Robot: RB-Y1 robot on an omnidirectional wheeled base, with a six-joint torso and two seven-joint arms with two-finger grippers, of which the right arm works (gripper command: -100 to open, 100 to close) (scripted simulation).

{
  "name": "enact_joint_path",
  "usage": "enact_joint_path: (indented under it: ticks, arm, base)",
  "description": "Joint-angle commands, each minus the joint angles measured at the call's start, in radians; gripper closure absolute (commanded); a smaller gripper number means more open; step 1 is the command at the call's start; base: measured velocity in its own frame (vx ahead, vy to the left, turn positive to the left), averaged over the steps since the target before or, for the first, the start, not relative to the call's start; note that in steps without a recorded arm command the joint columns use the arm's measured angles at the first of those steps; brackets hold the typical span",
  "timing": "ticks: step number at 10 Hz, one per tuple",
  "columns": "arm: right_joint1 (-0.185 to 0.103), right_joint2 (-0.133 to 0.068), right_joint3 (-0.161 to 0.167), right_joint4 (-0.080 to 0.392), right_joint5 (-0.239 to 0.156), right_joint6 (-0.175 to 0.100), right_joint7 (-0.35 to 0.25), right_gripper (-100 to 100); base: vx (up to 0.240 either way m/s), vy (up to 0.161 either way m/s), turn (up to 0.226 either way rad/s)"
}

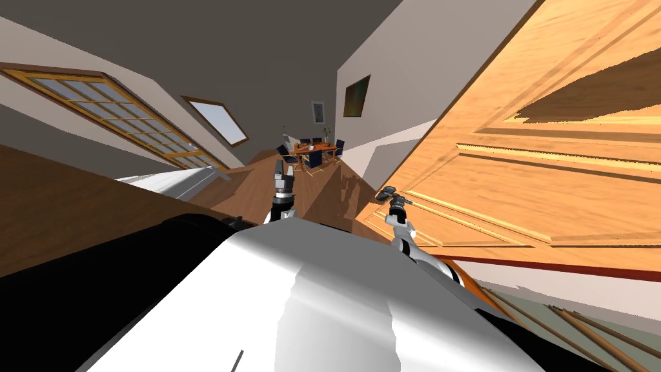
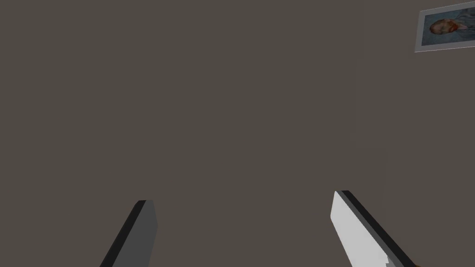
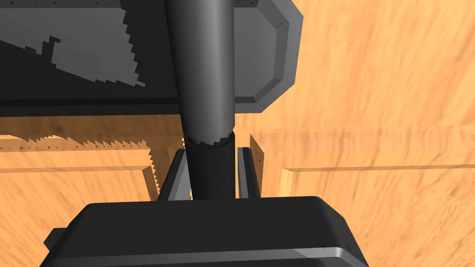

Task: Push the door open

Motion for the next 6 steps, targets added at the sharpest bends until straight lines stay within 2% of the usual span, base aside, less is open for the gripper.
enact_joint_path:
  ticks: [1, 3, 4, 6]
  arm:
    - [0.002, -0.001, -0.019, -0.003, -0.006, 0.000, 0.013, 100]
    - [0.005, -0.006, -0.037, -0.003, -0.011, 0.001, 0.021, 100]
    - [0.014, -0.001, -0.031, -0.010, -0.009, 0.005, 0.017, 100]
    - [0.019, -0.008, -0.051, -0.013, -0.016, 0.007, 0.024, 100]
  base:
    - [0.174, 0.073, -0.069]
    - [0.198, 0.050, -0.051]
    - [0.079, 0.013, -0.031]
    - [0.167, 0.025, -0.052]
